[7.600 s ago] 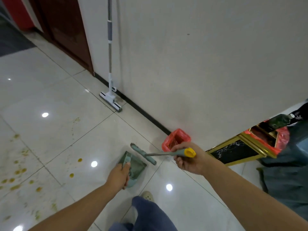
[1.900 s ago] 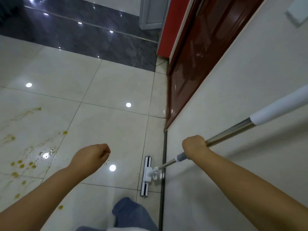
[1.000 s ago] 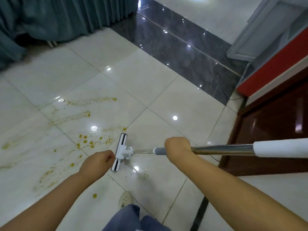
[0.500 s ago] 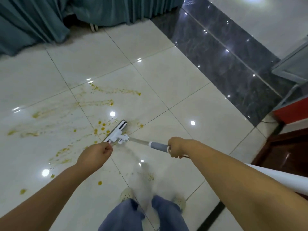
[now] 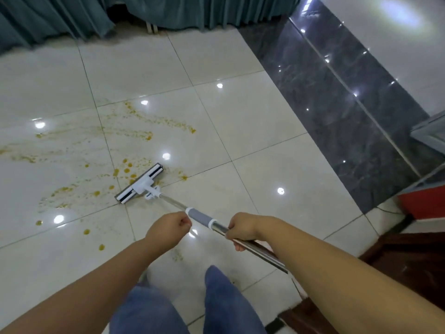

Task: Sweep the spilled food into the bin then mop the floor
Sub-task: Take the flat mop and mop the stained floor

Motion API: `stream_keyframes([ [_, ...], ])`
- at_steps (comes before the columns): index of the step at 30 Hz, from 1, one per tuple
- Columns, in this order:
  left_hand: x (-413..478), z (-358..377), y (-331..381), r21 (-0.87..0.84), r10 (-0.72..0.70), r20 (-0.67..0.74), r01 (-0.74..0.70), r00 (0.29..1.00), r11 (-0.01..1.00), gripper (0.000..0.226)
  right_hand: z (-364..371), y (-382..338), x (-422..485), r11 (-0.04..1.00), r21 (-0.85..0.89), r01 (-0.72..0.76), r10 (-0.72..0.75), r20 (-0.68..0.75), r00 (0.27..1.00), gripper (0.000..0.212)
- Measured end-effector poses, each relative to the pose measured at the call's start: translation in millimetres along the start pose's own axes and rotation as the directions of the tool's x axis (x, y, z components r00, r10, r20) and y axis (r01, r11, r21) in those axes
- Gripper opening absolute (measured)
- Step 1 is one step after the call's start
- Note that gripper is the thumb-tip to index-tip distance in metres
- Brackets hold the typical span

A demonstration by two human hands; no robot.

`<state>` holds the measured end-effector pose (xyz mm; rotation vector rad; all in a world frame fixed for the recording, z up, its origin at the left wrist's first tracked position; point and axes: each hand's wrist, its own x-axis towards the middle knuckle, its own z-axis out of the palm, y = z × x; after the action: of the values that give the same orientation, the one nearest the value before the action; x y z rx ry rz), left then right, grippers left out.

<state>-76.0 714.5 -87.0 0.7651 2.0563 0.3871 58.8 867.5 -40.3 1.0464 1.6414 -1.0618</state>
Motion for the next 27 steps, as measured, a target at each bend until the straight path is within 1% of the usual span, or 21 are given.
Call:
stream_keyframes([
  [1, 3, 20, 11, -0.039, -0.032, 0.013, 0.032, 0.999, 0.999, 0.018, -3, 14, -3, 1.0, -0.008, 0.001, -0.001, 0.028, 1.0, 0.04],
  [3, 8, 57, 33, -0.147, -0.097, 0.06, 0.104, 0.994, 0.984, 0.019, -10, 42, -10, 0.999, 0.029, -0.013, 0.011, 0.067, 0.998, 0.039],
  [4, 10, 74, 44, -0.246, -0.138, 0.097, 0.159, 0.986, 0.956, 0.019, -14, 55, -13, 0.998, 0.064, -0.029, 0.023, 0.087, 0.996, 0.039],
  [5, 11, 87, 56, -0.367, -0.191, 0.152, 0.235, 0.97, 0.9, 0.018, -18, 67, -17, 0.994, 0.097, -0.049, 0.038, 0.111, 0.993, 0.039],
  [7, 13, 109, 79, -0.587, -0.289, 0.283, 0.403, 0.915, 0.702, 0.023, -23, 86, -25, 0.988, 0.129, -0.084, 0.065, 0.145, 0.987, 0.034],
  [9, 20, 125, 95, -0.745, -0.334, 0.357, 0.481, 0.873, 0.462, 0.029, -26, 98, -25, 0.986, 0.139, -0.094, 0.074, 0.143, 0.987, 0.025],
  [11, 28, 132, 106, -0.868, -0.347, 0.383, 0.462, 0.856, 0.182, 0.025, -24, 102, -23, 0.985, 0.153, -0.078, 0.062, 0.106, 0.992, 0.02],
  [12, 32, 133, 110, -0.9, -0.359, 0.383, 0.432, 0.851, 0.064, 0.021, -22, 103, -21, 0.984, 0.163, -0.067, 0.054, 0.079, 0.995, 0.019],
  [13, 36, 134, 113, -0.916, -0.367, 0.375, 0.401, 0.851, -0.005, 0.018, -21, 104, -20, 0.983, 0.175, -0.054, 0.045, 0.055, 0.997, 0.018],
  [14, 38, 133, 115, -0.923, -0.37, 0.364, 0.383, 0.855, -0.024, 0.017, -22, 106, -19, 0.981, 0.189, -0.044, 0.038, 0.038, 0.999, 0.019],
  [19, 51, 130, 126, -0.928, -0.319, 0.348, 0.372, 0.882, 0.017, 0.013, -40, 110, -21, 0.96, 0.272, -0.061, 0.056, 0.024, 0.998, 0.019],
  [22, 63, 120, 134, -0.934, -0.298, 0.319, 0.352, 0.899, 0.06, 0.009, -46, 103, -21, 0.94, 0.338, -0.048, 0.051, 0.001, 0.999, 0.02],
  [27, 86, 101, 142, -0.938, -0.242, 0.283, 0.321, 0.928, 0.132, 0.014, -52, 85, -12, 0.865, 0.502, -0.027, 0.063, -0.053, 0.997, 0.019],
])
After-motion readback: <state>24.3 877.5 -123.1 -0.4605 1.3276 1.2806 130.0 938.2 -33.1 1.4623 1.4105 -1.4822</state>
